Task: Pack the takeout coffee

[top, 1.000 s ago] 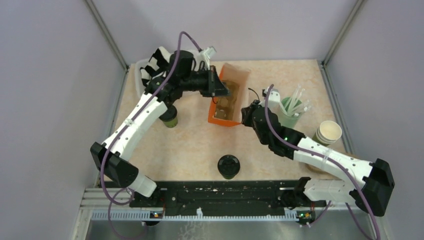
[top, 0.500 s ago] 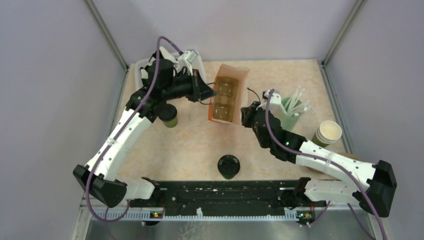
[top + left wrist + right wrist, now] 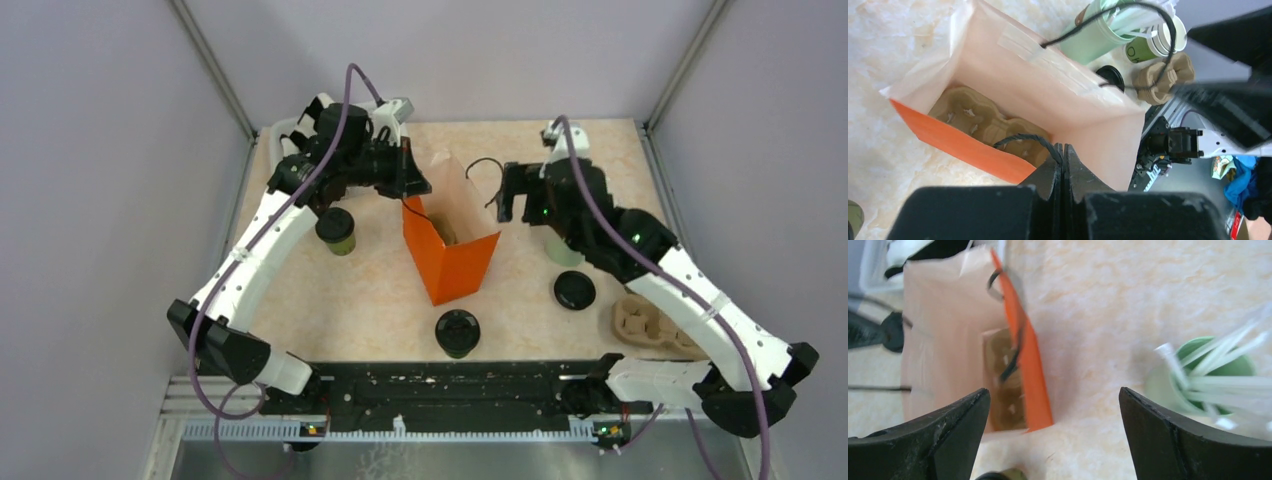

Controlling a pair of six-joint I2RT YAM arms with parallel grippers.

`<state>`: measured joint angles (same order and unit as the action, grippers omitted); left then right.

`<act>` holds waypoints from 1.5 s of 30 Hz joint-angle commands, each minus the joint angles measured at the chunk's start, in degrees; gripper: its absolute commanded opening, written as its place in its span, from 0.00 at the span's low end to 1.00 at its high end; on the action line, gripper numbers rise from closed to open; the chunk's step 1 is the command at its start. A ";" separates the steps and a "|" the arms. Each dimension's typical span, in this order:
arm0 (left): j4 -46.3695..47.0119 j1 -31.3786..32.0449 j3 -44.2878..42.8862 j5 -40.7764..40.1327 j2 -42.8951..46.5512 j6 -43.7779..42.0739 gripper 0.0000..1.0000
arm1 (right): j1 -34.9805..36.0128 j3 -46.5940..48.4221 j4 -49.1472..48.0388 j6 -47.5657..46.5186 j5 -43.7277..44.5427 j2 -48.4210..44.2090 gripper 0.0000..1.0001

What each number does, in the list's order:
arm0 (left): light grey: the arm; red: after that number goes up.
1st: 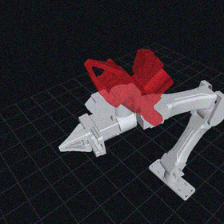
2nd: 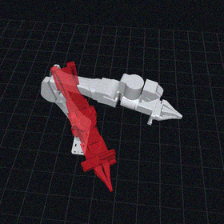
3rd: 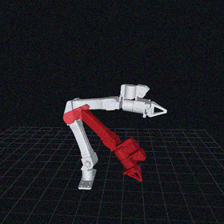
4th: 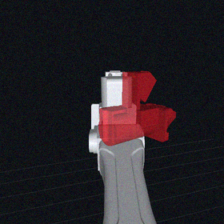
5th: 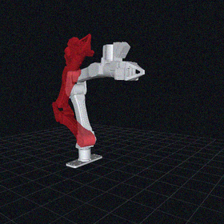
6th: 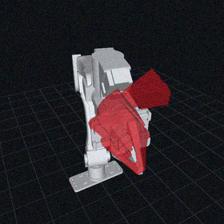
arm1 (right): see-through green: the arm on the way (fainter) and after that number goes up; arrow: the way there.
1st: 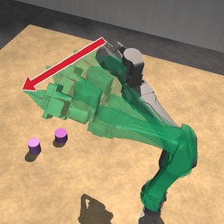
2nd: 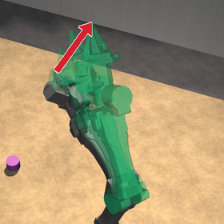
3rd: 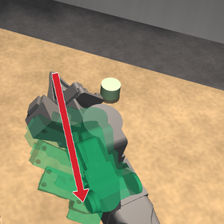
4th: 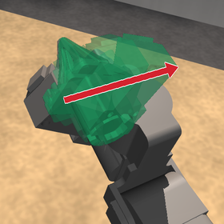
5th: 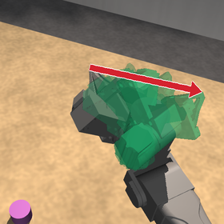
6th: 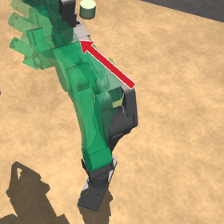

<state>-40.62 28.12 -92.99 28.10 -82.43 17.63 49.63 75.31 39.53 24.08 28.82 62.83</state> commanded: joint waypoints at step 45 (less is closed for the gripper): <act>-23.00 -0.28 -23.71 -23.50 -1.61 -0.15 0.98 | 10.44 3.98 21.12 -1.32 -22.14 -0.62 0.99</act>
<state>-58.00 27.94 -119.04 7.97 -88.31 13.52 56.10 81.65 52.71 23.68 11.60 60.10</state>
